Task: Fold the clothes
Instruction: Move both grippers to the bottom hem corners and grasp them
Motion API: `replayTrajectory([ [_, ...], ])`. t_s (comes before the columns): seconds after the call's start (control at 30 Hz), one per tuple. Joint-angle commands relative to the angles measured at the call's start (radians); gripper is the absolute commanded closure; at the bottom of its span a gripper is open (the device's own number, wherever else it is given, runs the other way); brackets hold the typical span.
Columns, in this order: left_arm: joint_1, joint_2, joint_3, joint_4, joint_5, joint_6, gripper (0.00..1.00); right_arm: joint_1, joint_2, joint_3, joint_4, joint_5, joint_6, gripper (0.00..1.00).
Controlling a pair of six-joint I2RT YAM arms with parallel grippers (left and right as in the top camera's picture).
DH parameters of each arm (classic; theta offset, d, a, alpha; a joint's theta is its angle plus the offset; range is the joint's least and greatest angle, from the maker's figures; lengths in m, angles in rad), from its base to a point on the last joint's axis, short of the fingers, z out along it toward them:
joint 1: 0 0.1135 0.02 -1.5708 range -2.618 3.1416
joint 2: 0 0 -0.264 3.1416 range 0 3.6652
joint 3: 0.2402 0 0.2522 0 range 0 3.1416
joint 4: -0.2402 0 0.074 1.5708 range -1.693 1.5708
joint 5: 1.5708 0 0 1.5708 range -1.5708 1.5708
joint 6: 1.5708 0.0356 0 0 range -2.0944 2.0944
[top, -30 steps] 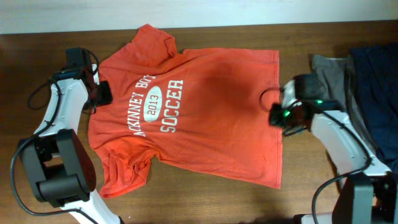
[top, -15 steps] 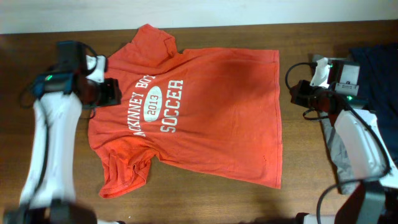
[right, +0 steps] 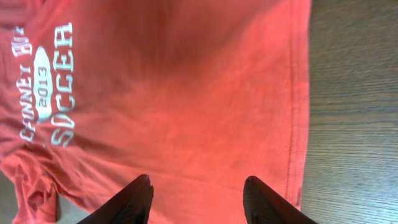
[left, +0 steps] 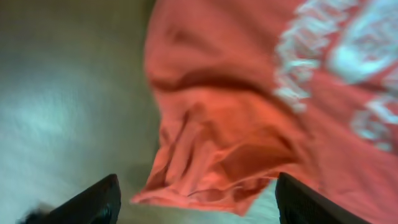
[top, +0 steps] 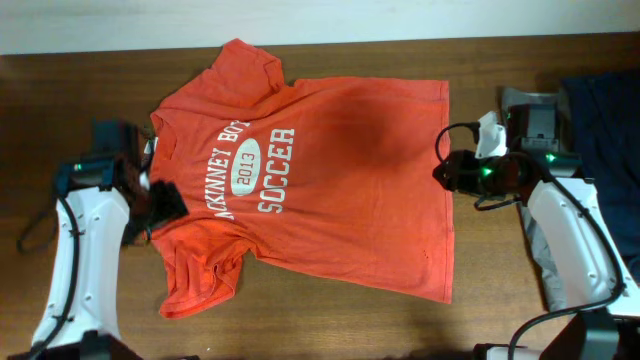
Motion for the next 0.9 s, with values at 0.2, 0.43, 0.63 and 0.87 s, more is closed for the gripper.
replayTrajectory([
  [0.2, 0.029, 0.0, -0.314, 0.108, 0.289, 0.034, 0.35, 0.012, 0.007, 0.011, -0.021, -0.006, -0.025, 0.47],
  [0.43, -0.126, 0.0, -0.388, 0.208, 0.264, 0.116, 0.41, 0.012, 0.007, 0.011, -0.035, 0.003, -0.025, 0.46],
  [0.63, -0.24, 0.016, -0.388, 0.244, 0.174, 0.062, 0.49, 0.012, 0.007, 0.011, -0.053, 0.061, -0.025, 0.43],
  [0.87, -0.254, 0.072, -0.388, 0.224, 0.204, 0.06, 0.63, 0.012, 0.007, 0.011, -0.061, 0.062, -0.025, 0.43],
])
